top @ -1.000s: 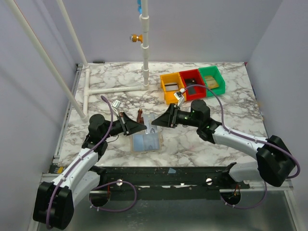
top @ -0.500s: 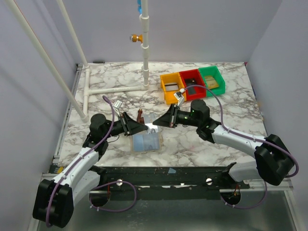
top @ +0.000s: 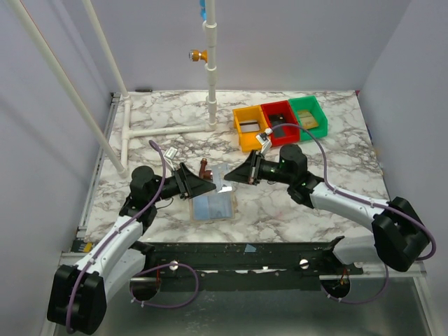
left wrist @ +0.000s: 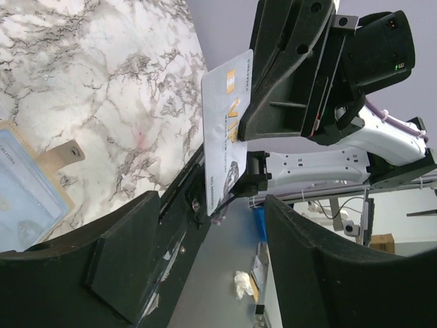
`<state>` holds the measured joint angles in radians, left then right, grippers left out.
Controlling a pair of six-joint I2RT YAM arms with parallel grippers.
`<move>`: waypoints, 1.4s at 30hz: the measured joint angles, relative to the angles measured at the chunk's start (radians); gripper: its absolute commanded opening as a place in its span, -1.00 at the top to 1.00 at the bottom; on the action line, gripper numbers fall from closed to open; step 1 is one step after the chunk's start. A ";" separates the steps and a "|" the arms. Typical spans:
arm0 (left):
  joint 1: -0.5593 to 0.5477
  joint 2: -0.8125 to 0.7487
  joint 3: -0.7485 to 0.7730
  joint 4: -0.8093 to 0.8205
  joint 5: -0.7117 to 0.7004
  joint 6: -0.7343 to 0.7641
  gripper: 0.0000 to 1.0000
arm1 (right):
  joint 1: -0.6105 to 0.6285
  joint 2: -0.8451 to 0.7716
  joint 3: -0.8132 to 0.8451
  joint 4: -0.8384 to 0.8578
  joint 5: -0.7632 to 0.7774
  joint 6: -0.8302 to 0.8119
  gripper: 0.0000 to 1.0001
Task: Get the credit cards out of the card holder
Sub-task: Place the credit card in the storage box.
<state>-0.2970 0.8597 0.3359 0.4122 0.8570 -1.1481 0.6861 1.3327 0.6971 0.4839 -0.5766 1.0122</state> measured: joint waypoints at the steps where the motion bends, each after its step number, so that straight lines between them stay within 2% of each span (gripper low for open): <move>1: 0.000 -0.004 0.000 -0.002 0.000 0.000 -0.31 | -0.002 -0.003 0.000 -0.002 0.004 0.001 0.99; 9: 0.000 -0.049 0.000 -0.070 -0.014 0.031 -0.33 | -0.041 -0.032 -0.013 -0.012 0.057 0.042 0.99; 15: 0.000 -0.093 0.000 -0.137 -0.026 0.063 -0.32 | -0.081 -0.033 -0.012 -0.016 0.162 0.094 0.99; 16: 0.000 -0.111 0.000 -0.174 -0.033 0.076 -0.32 | -0.088 -0.033 0.004 -0.029 0.282 0.125 0.99; 18: 0.000 -0.113 0.000 -0.178 -0.034 0.080 -0.32 | -0.092 -0.033 0.007 -0.031 0.315 0.132 0.99; 24: 0.000 -0.127 0.005 -0.225 -0.035 0.101 -0.32 | -0.108 -0.023 0.035 -0.053 0.569 0.182 0.99; 32: 0.000 -0.145 0.006 -0.241 -0.034 0.108 -0.31 | -0.134 0.156 0.150 -0.073 0.783 0.261 0.99; 42: 0.000 -0.198 0.011 -0.288 -0.033 0.113 -0.31 | -0.172 0.387 0.321 -0.101 0.907 0.425 0.99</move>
<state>-0.2970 0.6617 0.3466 0.1242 0.8238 -1.0351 0.5137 1.7199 1.0183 0.3832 0.3305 1.4376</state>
